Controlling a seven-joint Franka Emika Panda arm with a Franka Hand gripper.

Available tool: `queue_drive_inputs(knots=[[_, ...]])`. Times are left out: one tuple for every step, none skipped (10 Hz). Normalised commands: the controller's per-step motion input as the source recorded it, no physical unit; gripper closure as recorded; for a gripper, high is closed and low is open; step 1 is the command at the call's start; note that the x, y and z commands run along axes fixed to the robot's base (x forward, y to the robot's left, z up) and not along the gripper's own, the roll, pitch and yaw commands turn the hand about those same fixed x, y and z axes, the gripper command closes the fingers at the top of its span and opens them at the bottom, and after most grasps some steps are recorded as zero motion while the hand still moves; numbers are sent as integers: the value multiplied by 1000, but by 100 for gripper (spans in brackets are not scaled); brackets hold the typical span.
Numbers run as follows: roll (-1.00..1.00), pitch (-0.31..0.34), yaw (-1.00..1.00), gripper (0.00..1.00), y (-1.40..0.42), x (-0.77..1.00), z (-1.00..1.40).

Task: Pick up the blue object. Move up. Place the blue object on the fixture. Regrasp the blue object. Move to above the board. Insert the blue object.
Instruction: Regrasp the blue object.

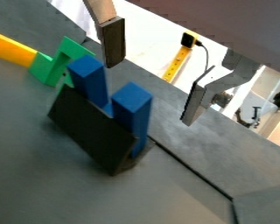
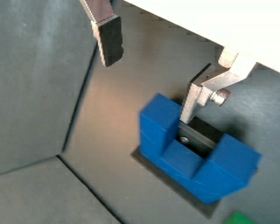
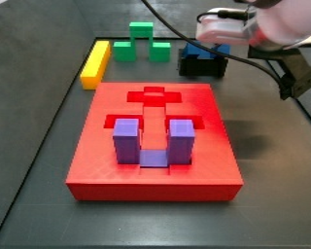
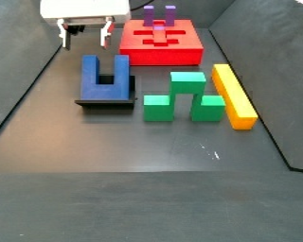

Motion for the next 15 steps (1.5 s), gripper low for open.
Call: queue_drive_inputs(knots=[[0,0,323,0,86,0,0],[0,0,349,0,71,114,0],[0,0,323,0,29,131,0],[40,0,309,0,74,140,0],[149,0,294,0,49,137,0],[229,0,297,0,66,114,-89],[209,0,294,0,106,146,-80],[169,0,286,0,66,126,-120],[57,0,217,0,0,40,-126],[49,0,206,0,0,20,-134],[86,0,203,0,0,9,-183],[100,0,197,0,0,0,-200],[103,0,206,0,0,40,-186],[91,0,240,0,37,140,-146],[103,0,240,0,17,186,-171]])
